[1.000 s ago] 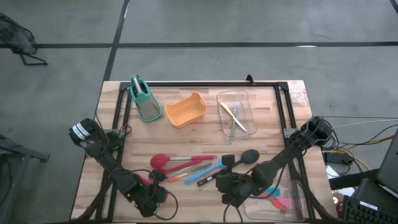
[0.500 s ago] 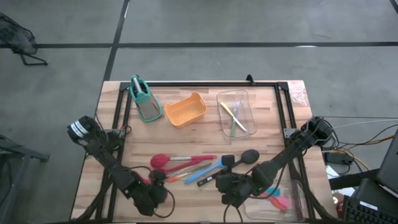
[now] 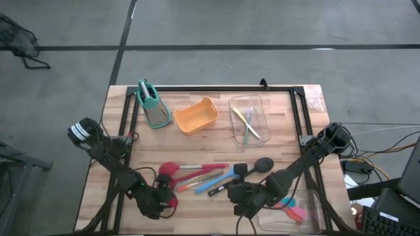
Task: Pick & Place Kitchen Items
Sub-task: Put the red spatula into the bottom transparent bin
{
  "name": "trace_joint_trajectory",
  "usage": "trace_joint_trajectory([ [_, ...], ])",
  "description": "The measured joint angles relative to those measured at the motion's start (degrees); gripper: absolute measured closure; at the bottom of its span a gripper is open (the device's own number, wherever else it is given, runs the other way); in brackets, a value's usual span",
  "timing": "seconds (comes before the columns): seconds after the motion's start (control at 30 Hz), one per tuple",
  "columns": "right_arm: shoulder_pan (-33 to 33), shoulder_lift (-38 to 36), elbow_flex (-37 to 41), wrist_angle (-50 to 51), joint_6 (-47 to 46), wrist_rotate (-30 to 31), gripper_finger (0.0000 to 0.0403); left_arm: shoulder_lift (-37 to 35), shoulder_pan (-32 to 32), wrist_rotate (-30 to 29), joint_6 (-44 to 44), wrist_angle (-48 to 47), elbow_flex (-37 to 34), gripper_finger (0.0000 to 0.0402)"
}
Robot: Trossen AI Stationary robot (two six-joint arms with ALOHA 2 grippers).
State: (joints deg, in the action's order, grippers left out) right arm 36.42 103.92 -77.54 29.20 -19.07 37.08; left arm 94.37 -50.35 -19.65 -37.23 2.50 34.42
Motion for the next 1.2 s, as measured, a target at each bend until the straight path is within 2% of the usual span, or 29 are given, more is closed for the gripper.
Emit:
trace_joint_trajectory([
  [0.13, 0.00, 0.00, 0.00, -0.18, 0.01, 0.00, 0.0394, 0.07, 0.20, -0.09, -1.92, 0.50, -2.34, 0.0217],
  [0.4, 0.00, 0.00, 0.00, -1.54, 1.34, 0.02, 0.0394, 2.28, 0.86, 0.05, -0.23, 6.59, -3.43, 0.0361],
  [0.5, 0.00, 0.00, 0.03, -1.56, 1.34, 0.02, 0.0394, 1.86, 0.98, 0.12, 0.87, 6.56, -2.91, 0.0393],
  [0.93, 0.04, 0.00, 0.24, -1.58, 1.32, 0.10, 0.0394, -4.20, 0.52, 6.90, 7.31, 3.85, 1.70, 0.0400],
  [1.13, 0.02, 0.00, 1.06, -1.65, 1.19, 0.17, 0.0394, -4.63, 0.60, 7.08, 6.40, 0.35, 3.38, 0.0401],
  [1.2, 0.02, 0.00, 1.25, -1.79, 1.10, 0.17, 0.0394, -4.80, 0.59, 9.42, 4.77, -0.18, 3.93, 0.0401],
])
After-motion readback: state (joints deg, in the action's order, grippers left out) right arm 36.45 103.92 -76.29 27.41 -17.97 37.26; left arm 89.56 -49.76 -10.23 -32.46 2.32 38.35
